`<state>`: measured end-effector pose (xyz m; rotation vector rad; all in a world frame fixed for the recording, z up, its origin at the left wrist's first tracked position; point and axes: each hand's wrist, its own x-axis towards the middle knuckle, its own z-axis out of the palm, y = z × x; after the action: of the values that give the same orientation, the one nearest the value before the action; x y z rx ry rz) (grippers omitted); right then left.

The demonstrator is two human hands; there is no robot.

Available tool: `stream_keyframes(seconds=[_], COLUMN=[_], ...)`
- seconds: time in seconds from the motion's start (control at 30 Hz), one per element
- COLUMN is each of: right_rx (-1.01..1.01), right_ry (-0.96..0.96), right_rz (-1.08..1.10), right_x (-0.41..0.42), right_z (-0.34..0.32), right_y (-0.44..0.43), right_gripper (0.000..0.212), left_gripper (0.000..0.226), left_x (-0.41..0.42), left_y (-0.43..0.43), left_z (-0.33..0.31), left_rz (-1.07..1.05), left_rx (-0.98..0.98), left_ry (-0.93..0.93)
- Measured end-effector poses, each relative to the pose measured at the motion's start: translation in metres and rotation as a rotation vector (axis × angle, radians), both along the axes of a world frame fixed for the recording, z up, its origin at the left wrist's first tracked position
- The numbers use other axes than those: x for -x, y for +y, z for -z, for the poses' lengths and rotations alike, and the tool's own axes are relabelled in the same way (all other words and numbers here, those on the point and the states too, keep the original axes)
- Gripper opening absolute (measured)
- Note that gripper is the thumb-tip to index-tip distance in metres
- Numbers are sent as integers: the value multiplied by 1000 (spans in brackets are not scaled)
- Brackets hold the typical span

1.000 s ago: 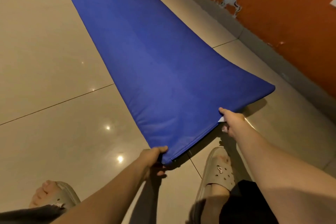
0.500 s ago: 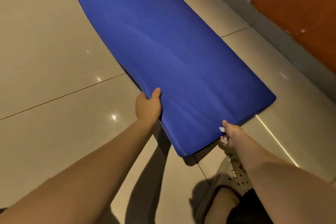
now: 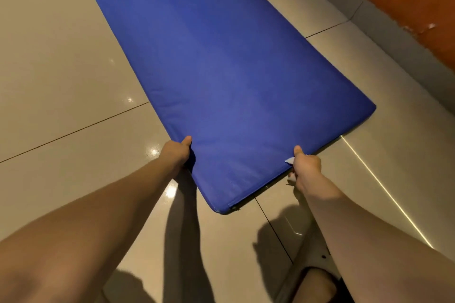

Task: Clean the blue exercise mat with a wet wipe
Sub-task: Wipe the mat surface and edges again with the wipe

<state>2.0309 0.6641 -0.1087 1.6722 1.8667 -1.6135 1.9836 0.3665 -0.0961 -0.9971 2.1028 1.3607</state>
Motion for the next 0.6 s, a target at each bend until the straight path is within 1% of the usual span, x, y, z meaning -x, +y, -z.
stream_keyframes(seconds=[0.1,0.17,0.2,0.27,0.33,0.37,0.4,0.43,0.5,0.57,0.6], right_rx=[-59,-105,-117,-130,-155,-162,-173,-181,-242,-316,-353], right_ry=[-24,-62,-70,-35,-15,-16,-19,-12,27,98,121], right_rz=[17,44,70,67,-79,-190,-329,-462,-651,-784,-839], right_x=[3,1,0,-4,-1,3,11,18,27,27,23], right_z=[2,0,-2,-8,-21,-25,-26,-31,-42,-55,-58], right_y=[-3,-5,-6,-11,-24,-32,-40,-49,-66,-81,-88], right_gripper=[36,41,47,60,60,57,53,46,14,16,12], left_gripper=[57,50,42,25,26,32,39,42,36,31,29], left_x=[-5,-4,-5,-14,-28,-33,-39,-42,-42,-36,-33], left_y=[-2,-2,-3,-3,-3,-3,-5,-7,-13,-19,-22], left_z=[1,-8,-16,-35,-63,-73,-81,-88,-96,-87,-79], left_rz=[-28,-21,10,163,431,568,661,718,816,817,803], left_rx=[-36,-43,-30,29,143,224,298,349,399,407,408], left_ry=[-15,-21,-12,13,32,10,-22,-52,-68,-34,3])
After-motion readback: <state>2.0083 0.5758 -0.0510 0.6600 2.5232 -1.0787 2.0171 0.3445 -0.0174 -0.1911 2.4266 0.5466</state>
